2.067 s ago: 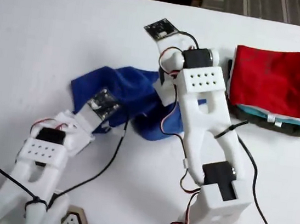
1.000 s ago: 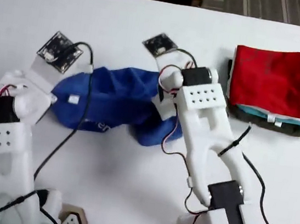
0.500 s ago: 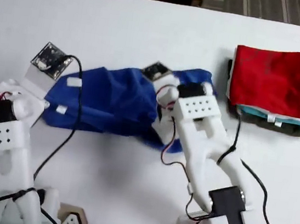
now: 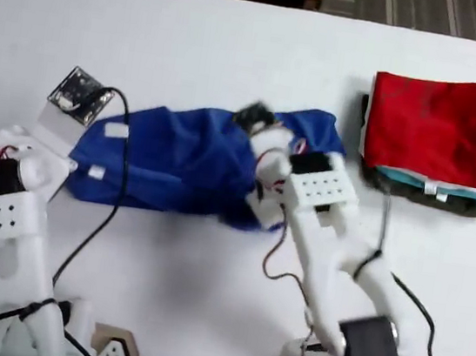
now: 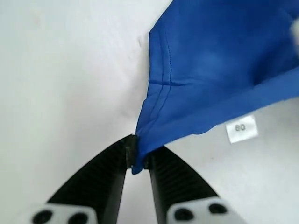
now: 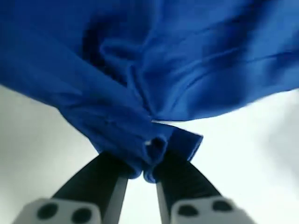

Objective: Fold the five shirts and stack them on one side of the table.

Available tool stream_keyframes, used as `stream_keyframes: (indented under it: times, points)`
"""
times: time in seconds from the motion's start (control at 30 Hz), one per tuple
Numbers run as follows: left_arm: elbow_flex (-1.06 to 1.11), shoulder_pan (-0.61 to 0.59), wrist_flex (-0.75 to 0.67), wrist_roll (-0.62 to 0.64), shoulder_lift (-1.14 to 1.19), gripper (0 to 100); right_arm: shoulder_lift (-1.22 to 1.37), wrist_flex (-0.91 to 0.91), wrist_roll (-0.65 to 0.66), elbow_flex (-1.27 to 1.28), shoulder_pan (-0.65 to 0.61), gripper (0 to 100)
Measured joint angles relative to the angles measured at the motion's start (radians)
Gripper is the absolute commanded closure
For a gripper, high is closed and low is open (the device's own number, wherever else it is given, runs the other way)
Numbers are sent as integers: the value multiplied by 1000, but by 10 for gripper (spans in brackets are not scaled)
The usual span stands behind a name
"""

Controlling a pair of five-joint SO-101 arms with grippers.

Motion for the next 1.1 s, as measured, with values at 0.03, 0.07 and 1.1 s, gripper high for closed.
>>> stream_keyframes:
  times: [0.03,0.07,1.1]
  points:
    - [-12,-5,0,0,0,974,-41,14,0,-32,8,981]
    - [-26,-6,0,0,0,974,-84,29,0,-66,12,981]
    - [-41,-127,-54,-2,0,974,-258,233,117,100,-221,797]
